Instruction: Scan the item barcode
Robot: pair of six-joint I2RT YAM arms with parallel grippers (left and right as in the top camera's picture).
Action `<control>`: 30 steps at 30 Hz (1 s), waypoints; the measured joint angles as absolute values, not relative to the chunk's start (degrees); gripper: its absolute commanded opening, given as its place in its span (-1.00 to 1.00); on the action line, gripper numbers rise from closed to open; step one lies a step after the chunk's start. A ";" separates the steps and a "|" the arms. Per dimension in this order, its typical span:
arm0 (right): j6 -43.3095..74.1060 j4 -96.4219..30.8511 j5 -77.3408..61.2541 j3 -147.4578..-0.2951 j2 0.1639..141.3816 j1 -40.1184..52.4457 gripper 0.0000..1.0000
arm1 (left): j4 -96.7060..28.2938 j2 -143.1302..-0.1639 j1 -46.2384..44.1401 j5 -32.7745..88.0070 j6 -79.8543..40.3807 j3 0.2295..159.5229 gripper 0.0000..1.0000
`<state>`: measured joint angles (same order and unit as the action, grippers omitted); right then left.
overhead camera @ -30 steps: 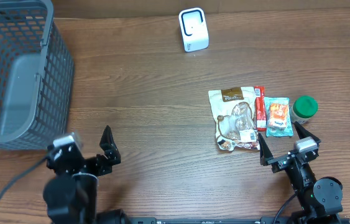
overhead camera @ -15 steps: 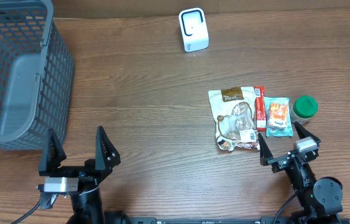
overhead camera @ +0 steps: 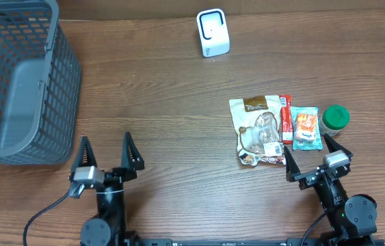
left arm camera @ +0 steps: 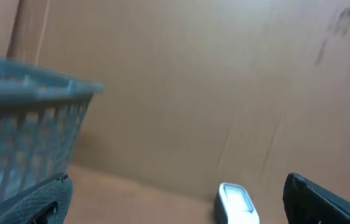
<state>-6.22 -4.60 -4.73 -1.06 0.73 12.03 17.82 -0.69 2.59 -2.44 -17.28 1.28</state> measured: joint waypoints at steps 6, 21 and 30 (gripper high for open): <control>-6.24 -4.58 -4.71 -1.06 0.73 12.03 1.00 | 7.81 -0.69 2.59 -2.44 -17.69 0.64 1.00; -6.26 -4.60 -4.73 -1.06 0.73 12.03 1.00 | -4.34 -0.69 2.59 -2.46 -11.73 0.49 0.99; -6.24 -4.60 -4.75 -1.06 0.73 12.03 1.00 | -4.34 -0.69 2.59 -2.46 -10.44 0.49 0.99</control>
<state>-6.24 -4.60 -4.75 -1.06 0.73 12.03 -4.34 -0.69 2.59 -2.46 -10.44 0.49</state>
